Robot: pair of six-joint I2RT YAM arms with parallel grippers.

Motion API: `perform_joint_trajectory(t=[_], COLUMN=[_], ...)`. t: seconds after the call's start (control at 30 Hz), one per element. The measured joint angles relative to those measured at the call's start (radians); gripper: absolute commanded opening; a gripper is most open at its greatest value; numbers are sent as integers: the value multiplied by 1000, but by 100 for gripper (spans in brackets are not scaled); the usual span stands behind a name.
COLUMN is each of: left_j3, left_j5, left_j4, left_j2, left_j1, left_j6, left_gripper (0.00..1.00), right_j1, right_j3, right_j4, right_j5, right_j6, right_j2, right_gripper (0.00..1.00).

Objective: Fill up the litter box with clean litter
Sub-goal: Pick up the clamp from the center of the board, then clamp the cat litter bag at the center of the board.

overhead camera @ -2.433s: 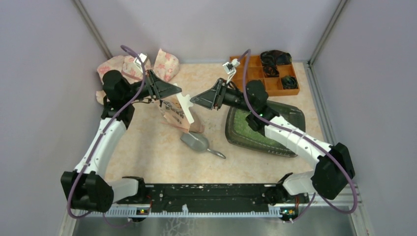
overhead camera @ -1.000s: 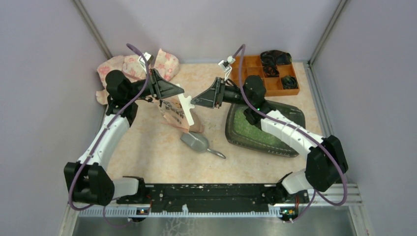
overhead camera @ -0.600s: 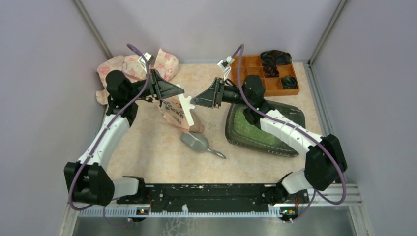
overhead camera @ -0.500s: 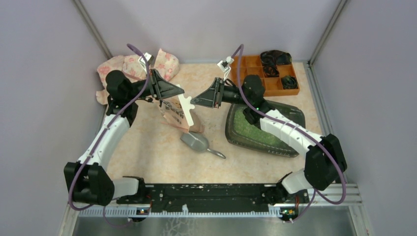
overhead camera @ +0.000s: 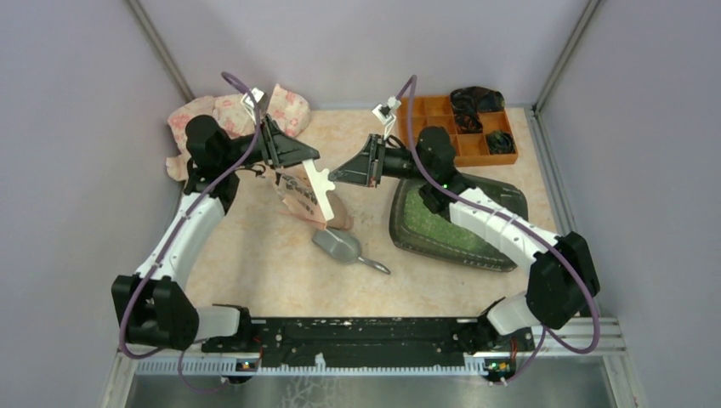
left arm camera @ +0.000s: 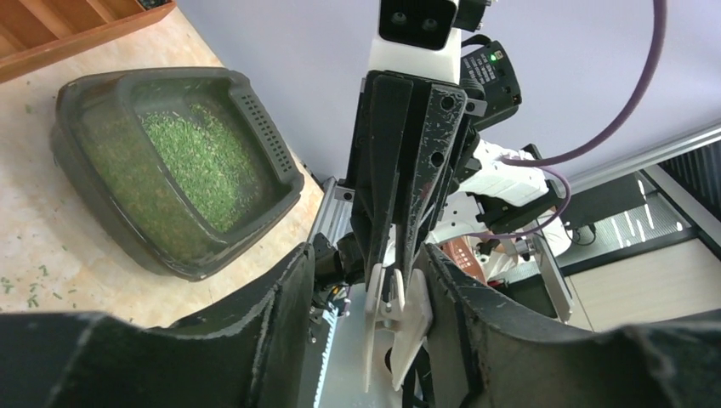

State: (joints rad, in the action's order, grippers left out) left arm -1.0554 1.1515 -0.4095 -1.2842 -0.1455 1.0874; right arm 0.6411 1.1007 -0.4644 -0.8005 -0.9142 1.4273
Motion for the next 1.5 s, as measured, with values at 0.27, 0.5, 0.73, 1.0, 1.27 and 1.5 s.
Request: perform_joint_trajectory(t=[0.27,0.5,0.73,1.0,1.27,1.5], left_j3=[-123,-160,-165,-240,-222,-200], left_j5=[-20,-25,-63,-293,-500,-558], left_j4=[105,134,178,515,749,811], left_j2=[-38,-53,-56,-45,-42,-42], left_j1=[23,113,213,257,265,292], left_j6=[-72,-83,-95,-312,-475,-531], left_gripper=[62,64,64,63,63,63], right_j1=[0,0,0,19,173,307], right_j3=[93,147,246,522,768,944], right_j4=[111,208,351,651,909,1077], right_j5=[4,14,42,190,512,784], right_j6=[72,134,224,470,771,1056], right_j2=[0,16,71,190,351,499], right_gripper=[0,0,0,0,0,0])
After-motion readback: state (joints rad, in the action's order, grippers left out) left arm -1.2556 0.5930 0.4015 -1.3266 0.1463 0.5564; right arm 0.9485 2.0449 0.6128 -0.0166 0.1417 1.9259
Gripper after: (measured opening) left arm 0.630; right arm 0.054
